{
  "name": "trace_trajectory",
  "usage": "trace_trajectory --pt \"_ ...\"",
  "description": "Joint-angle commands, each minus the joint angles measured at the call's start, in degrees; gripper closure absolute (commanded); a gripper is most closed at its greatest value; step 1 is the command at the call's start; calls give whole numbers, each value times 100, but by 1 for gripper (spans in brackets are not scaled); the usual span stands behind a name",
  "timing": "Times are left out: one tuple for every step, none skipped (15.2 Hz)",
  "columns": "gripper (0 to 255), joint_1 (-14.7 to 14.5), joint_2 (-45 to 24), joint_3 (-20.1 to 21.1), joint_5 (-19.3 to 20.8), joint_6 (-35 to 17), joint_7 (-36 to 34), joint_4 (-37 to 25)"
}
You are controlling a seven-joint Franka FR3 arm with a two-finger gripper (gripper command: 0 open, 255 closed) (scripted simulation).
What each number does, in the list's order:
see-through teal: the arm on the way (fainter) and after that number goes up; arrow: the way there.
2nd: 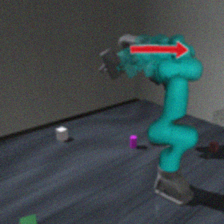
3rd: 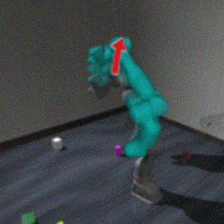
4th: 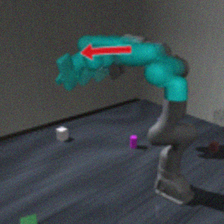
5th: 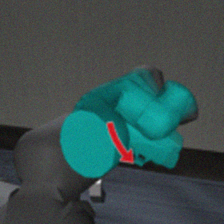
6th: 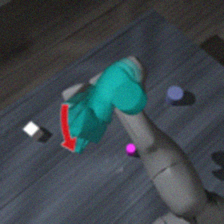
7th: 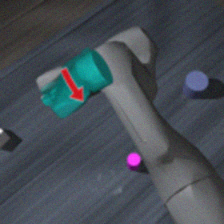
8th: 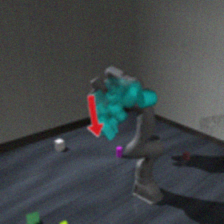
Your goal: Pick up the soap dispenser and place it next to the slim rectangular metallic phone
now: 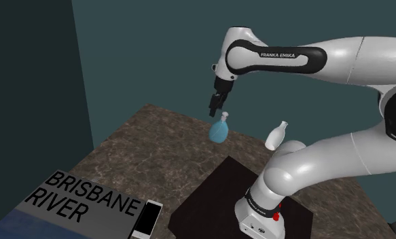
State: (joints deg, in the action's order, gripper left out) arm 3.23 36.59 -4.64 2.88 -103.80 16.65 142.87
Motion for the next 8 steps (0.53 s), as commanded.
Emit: trace_trajectory --pt "0 62 -323 -140 181 -240 248 -8" --pt "0 98 -462 -214 272 -351 371 0" --pt "0 134 -607 -288 362 -464 491 1" --pt "0 170 -758 -360 450 -578 610 -6" --pt "0 206 -915 -431 536 -692 727 -19" --pt "0 241 -1078 -502 619 -807 841 -40" --pt "0 276 -1247 -570 700 -922 954 -67" --pt "0 311 -1420 -638 779 -1037 1065 -102"
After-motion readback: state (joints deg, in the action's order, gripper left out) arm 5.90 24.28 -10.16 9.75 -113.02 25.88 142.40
